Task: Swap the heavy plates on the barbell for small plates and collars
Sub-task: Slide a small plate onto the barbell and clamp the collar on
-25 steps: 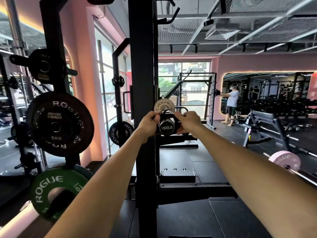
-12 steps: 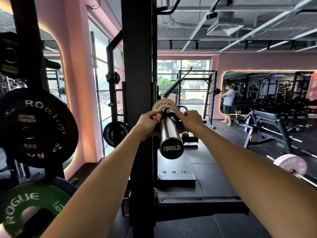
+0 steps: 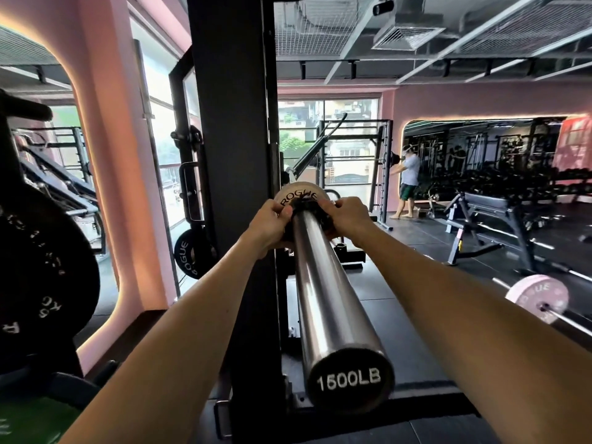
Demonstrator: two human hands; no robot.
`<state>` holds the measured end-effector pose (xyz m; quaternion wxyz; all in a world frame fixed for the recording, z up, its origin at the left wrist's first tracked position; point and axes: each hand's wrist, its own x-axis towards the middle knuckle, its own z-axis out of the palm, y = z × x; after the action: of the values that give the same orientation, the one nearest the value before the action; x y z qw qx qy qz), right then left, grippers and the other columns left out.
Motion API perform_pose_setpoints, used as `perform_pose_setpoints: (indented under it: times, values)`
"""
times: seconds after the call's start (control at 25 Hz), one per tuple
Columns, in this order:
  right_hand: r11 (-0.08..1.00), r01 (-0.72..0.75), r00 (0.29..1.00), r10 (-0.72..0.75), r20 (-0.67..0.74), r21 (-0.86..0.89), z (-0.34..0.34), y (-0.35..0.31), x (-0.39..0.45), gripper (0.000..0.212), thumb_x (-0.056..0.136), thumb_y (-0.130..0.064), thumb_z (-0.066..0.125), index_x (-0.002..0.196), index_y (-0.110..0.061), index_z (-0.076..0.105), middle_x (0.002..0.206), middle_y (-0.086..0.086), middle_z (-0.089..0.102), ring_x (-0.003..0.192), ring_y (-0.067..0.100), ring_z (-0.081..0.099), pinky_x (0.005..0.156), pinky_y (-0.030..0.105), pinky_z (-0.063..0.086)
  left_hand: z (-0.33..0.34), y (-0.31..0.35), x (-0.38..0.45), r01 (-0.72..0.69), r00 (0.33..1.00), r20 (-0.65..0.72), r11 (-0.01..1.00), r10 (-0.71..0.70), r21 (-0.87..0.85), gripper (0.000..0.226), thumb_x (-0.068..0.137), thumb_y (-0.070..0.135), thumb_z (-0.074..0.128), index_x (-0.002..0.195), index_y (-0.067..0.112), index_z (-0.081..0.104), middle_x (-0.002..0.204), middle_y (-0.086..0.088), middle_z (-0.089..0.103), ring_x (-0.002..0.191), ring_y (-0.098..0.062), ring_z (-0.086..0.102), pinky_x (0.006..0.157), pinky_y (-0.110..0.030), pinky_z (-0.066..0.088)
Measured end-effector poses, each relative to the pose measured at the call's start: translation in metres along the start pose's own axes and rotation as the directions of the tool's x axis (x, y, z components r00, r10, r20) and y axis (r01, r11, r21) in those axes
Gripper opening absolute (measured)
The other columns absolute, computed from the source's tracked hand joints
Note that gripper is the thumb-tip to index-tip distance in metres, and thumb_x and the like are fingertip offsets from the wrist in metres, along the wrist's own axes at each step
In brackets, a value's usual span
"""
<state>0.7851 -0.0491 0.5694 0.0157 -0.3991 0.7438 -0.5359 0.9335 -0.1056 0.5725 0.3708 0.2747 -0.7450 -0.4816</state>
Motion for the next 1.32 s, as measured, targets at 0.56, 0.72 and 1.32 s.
perform_pose_setpoints:
  times: [0.56, 0.72, 1.32]
  values:
    - [0.935, 0.127, 0.989, -0.146, -0.035, -0.332, -0.002, -0.014, 0.022, 0.037, 0.094, -0.036, 0.057, 0.068, -0.009, 0.059, 0.067, 0.007, 0.057, 0.075, 0.027, 0.054, 0.065, 0.030, 0.034, 0.007, -0.007, 0.029, -0.044, 0.997, -0.060, 0.994, 0.050, 0.104, 0.030, 0.105, 0.018, 0.039, 0.128, 0.000, 0.045, 0.091, -0.004, 0.052, 0.068, -0.005, 0.045, 0.046, -0.006, 0.046]
    - [0.877, 0.284, 0.958, -0.252, 0.134, -0.387, 0.002, -0.024, 0.018, 0.041, 0.103, -0.034, 0.036, 0.132, -0.012, 0.053, 0.123, 0.019, 0.061, 0.113, 0.035, 0.056, 0.090, 0.038, 0.045, 0.008, -0.005, 0.027, -0.049, 0.996, -0.068, 0.996, 0.054, 0.072, 0.030, 0.104, 0.017, 0.042, 0.125, -0.004, 0.046, 0.076, 0.000, 0.047, 0.061, -0.006, 0.044, 0.044, -0.009, 0.045]
    - [0.926, 0.267, 0.929, -0.174, 0.325, -0.267, 0.002, -0.043, 0.011, 0.044, 0.105, -0.036, 0.021, 0.127, -0.022, 0.056, 0.104, 0.007, 0.054, 0.104, 0.020, 0.049, 0.089, 0.041, 0.049, -0.002, -0.002, 0.029, 0.118, 0.991, 0.086, 0.980, -0.106, -0.162, 0.041, 0.103, 0.043, 0.036, 0.121, 0.008, 0.048, 0.091, -0.008, 0.060, 0.070, -0.015, 0.062, 0.046, -0.024, 0.053]
